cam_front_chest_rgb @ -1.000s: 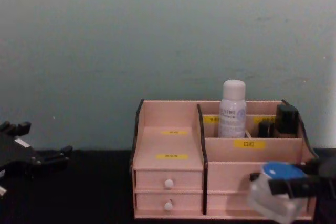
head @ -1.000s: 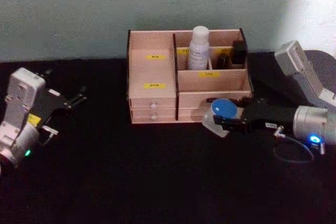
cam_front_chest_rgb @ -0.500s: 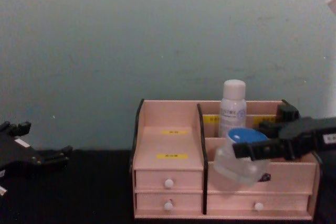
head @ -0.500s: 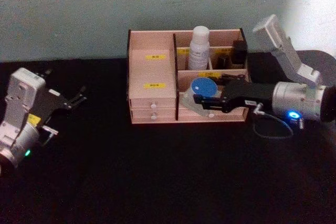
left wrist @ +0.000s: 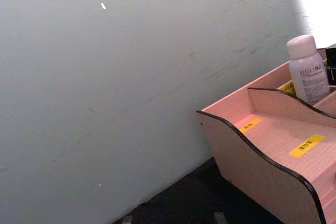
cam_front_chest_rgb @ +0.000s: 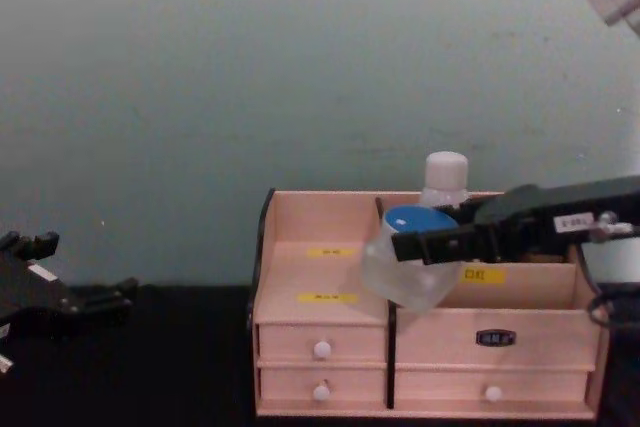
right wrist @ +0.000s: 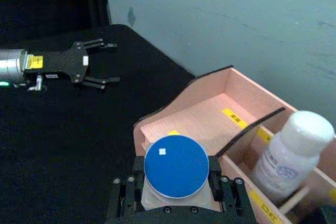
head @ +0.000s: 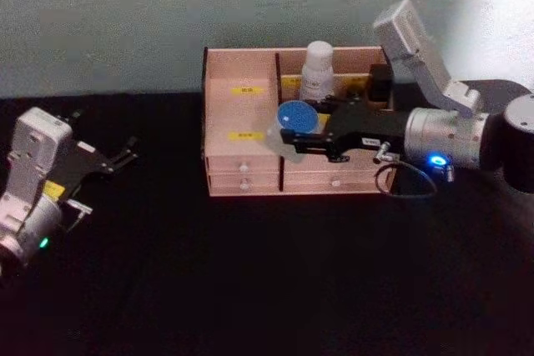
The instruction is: Pick up the facial cleanser and watermelon frost from the table and place them into the tiered storage box.
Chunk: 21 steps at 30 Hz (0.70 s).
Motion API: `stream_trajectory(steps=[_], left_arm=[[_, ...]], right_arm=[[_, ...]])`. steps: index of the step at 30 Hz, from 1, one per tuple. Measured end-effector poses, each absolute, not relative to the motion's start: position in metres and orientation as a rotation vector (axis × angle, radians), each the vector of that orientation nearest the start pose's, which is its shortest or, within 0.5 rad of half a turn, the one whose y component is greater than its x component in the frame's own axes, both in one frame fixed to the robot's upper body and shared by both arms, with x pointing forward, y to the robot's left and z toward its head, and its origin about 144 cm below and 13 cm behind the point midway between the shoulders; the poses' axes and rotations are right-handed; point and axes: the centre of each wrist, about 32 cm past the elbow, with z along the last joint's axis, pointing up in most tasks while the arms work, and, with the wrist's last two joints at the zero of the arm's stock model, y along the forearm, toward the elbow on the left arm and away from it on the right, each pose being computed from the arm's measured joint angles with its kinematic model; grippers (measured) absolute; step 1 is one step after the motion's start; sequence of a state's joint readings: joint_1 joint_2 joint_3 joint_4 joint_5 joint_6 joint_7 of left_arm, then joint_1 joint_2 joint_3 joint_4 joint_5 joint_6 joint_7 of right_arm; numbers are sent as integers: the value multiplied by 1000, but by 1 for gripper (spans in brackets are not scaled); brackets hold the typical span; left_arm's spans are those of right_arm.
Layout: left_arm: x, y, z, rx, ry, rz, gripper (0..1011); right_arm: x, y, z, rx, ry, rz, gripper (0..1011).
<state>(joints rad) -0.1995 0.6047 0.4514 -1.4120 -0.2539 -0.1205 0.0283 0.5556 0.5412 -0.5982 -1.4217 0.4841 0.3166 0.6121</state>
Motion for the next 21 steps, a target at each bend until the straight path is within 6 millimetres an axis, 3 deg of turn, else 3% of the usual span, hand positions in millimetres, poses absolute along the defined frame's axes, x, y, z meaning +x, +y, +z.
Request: stream_trajectory(steps=[21], left_arm=[[489, 310, 1140, 304, -285, 1248, 1001]], right_arm=[[597, -214, 1254, -319, 25, -602, 723]])
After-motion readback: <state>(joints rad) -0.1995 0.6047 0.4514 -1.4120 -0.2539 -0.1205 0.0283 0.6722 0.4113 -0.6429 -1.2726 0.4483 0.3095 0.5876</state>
